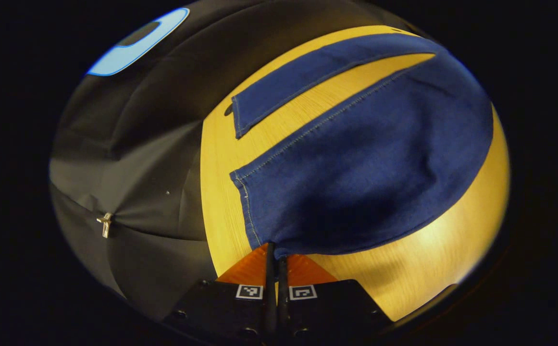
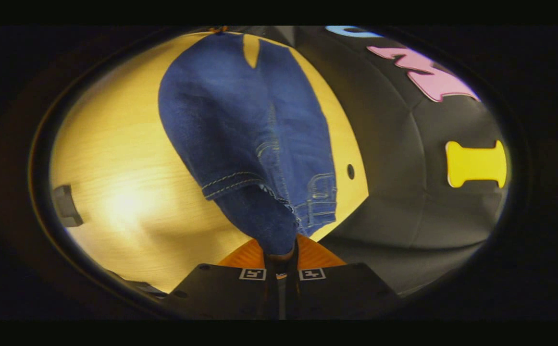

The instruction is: Grasp the waist and the cuffs of the jeans and fold them to make the two legs overlap; first hold the waist and fold one-third of the jeans toward the cuffs, then hold the cuffs and fold the remaining one-third in the same direction to finish folding.

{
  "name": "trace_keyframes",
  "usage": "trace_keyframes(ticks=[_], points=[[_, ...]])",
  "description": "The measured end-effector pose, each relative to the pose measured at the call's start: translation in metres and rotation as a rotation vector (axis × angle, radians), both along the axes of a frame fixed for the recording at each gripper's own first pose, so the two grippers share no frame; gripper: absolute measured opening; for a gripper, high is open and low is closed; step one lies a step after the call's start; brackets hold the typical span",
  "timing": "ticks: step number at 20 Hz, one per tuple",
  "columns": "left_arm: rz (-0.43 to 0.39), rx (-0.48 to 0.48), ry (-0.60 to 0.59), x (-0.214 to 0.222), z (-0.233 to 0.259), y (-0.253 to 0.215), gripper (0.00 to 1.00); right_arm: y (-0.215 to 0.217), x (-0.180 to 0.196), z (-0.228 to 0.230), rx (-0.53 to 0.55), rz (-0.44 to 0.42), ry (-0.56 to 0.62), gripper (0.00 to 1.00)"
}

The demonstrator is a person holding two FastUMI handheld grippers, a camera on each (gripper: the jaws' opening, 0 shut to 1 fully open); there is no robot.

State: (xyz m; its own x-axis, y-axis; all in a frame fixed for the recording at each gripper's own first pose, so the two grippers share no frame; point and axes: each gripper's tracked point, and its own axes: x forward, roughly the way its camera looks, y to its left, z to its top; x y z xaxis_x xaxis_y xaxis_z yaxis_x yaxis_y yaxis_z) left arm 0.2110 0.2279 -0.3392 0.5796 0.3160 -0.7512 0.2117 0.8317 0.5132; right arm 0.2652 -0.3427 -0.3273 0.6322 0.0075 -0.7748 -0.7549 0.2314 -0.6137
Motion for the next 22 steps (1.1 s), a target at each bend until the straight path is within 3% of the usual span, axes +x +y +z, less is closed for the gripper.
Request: trace_keyframes(ticks=[2, 3, 4, 6, 7, 8, 10, 11, 14, 15, 17, 18, 20, 22], points=[[0.061, -0.092, -0.007, 0.005, 0.014, 0.0, 0.1, 0.004, 0.011, 0.018, 0.068, -0.068, 0.011, 0.1], [0.091, -0.138, -0.024, 0.011, 0.024, 0.001, 0.05, 0.006, 0.022, 0.026, 0.102, -0.101, 0.016, 0.05], [0.114, -0.18, -0.04, 0.023, 0.034, 0.001, 0.06, 0.009, 0.034, 0.034, 0.135, -0.128, 0.01, 0.1], [0.155, -0.256, -0.072, 0.038, 0.065, -0.002, 0.06, 0.01, 0.057, 0.044, 0.194, -0.183, 0.006, 0.1], [0.177, -0.294, -0.079, 0.047, 0.08, -0.001, 0.02, 0.01, 0.068, 0.045, 0.217, -0.214, 0.015, 0.05], [0.201, -0.33, -0.085, 0.059, 0.093, -0.001, 0.06, 0.009, 0.079, 0.046, 0.24, -0.248, 0.023, 0.15], [0.235, -0.384, -0.092, 0.078, 0.118, 0.001, 0.06, 0.012, 0.103, 0.04, 0.296, -0.326, 0.054, 0.1], [0.237, -0.393, -0.102, 0.082, 0.133, -0.001, 0.06, 0.014, 0.113, 0.036, 0.343, -0.374, 0.088, 0.05], [0.215, -0.404, -0.099, 0.103, 0.163, -0.015, 0.06, 0.013, 0.153, 0.023, 0.458, -0.479, 0.118, 0.1], [0.242, -0.413, -0.076, 0.115, 0.162, -0.016, 0.06, 0.011, 0.159, 0.018, 0.473, -0.52, 0.133, 0.05], [0.313, -0.424, -0.032, 0.141, 0.151, -0.012, 0.06, 0.008, 0.169, 0.008, 0.523, -0.618, 0.16, 0.1], [0.313, -0.402, -0.03, 0.155, 0.145, -0.013, 0.06, 0.008, 0.176, 0.002, 0.546, -0.676, 0.175, 0.05], [0.283, -0.348, 0.004, 0.176, 0.119, -0.014, 0.05, 0.011, 0.186, -0.001, 0.579, -0.774, 0.188, 0.06], [0.296, -0.362, 0.038, 0.181, 0.099, -0.024, 0.06, 0.016, 0.19, 0.006, 0.605, -0.838, 0.182, 0.1]])
